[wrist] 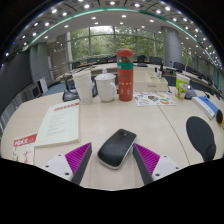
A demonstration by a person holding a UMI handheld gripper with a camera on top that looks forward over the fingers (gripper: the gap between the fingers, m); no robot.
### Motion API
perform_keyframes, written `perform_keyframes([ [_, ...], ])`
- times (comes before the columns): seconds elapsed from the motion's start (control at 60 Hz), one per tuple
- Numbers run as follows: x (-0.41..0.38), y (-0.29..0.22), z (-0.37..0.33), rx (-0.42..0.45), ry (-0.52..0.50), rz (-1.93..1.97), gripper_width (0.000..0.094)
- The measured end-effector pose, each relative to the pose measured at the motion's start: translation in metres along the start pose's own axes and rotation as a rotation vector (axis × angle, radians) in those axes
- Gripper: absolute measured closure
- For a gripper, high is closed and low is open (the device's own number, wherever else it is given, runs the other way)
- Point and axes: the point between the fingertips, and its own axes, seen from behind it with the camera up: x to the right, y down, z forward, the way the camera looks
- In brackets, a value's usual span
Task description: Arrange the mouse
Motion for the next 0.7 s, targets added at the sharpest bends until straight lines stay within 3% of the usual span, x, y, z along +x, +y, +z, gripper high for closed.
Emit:
perform_keyframes([
  [0.167, -0.005, -0.012, 0.020, -0.009, 0.011, -0.019, 0.0144],
  [0.3, 0.005, -0.015, 0.028, -0.010, 0.065, -0.066, 0.0453],
  [0.533, 0.001, -0.016, 0.027, -0.029, 0.011, -0.109, 0.0583],
  [0.7, 0.008, -0.063, -0.014, 0.056, -0.025, -0.141, 0.0613],
])
